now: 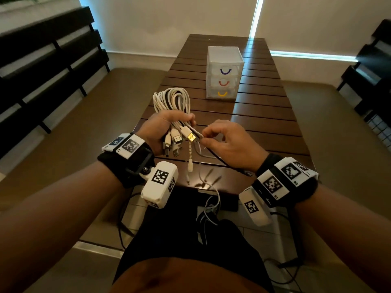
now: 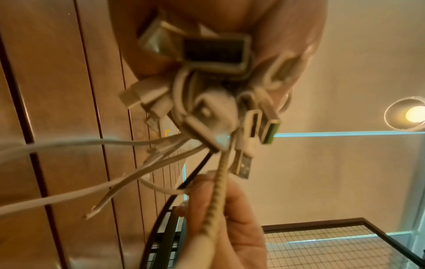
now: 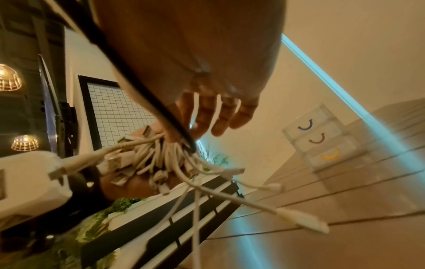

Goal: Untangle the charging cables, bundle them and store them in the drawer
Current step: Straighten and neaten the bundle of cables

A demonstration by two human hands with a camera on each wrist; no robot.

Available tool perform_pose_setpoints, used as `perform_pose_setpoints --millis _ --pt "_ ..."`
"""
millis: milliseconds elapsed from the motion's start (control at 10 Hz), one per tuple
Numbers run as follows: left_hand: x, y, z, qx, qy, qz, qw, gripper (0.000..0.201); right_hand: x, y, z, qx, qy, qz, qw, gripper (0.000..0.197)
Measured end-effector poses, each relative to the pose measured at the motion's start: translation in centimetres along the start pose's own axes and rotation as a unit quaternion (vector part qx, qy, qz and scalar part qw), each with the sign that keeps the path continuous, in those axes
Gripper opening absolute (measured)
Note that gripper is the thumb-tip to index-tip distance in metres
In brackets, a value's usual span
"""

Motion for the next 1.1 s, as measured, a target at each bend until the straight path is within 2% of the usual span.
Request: perform_pose_setpoints --millis 100,200,300,500,600,700,800,900,1000,1100 --pt "-0.1 0.8 -0.1 0.019 0.014 -0.031 0.999 0.018 0.2 0.1 -0.1 -0.083 -0.013 0.025 0.996 0.01" --pt "-0.7 2.1 -0.3 0.084 0.033 -0.061 0.994 0.022 -0.6 0.2 0.0 -0.083 0.02 0.078 0.993 0.004" --pt "-1.0 2.8 -0.3 0.114 0.039 -0.053 0.991 0.018 -1.2 -0.4 -0.4 -0.093 -0.01 0.056 0.994 0.009" --pt "-1.0 2.3 0.4 0.057 0.011 -0.028 0.998 0.011 1.3 -2.7 -1.2 -0.181 -0.104 0.064 0.976 0.015" --pt "-1.8 2.8 0.5 0.093 0.003 -0.062 0.994 0.013 1.3 -2.2 -1.7 -0.187 -0.128 0.056 0.972 0.02" --pt "-2.1 3.1 0.1 0.149 -0.05 -0.089 0.984 0.024 -0.5 -1.0 -2.8 -0.081 -0.186 -0.159 0.966 0.034" --pt "-1.4 0.7 1.0 0.164 -0.14 -0.148 0.965 0.023 -3.2 -1.4 -3.2 -0.046 -0.171 -0.245 0.953 0.049" --pt "-1.2 -1.5 1.9 0.188 -0.199 -0.239 0.932 0.031 -4.2 -2.2 -3.6 0.009 -0.122 -0.078 0.99 0.055" --pt "-1.0 -2.8 2.0 0.226 -0.234 -0.341 0.882 0.049 -3.8 -2.2 -4.0 0.113 -0.15 -0.024 0.982 0.055" --pt "-0.8 -3.3 1.2 0.234 -0.253 -0.375 0.861 0.045 -3.4 -1.5 -4.3 0.204 -0.148 -0.008 0.968 0.05"
Point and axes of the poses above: each hand's wrist, its own z-axis away from the middle knuckle, its own y-axis out of the back of the hand, x = y × z, the point moved 5 cm from there along -z, towards the middle knuckle, and after that the axes turned 4 degrees about x, right-handed, at the moved point
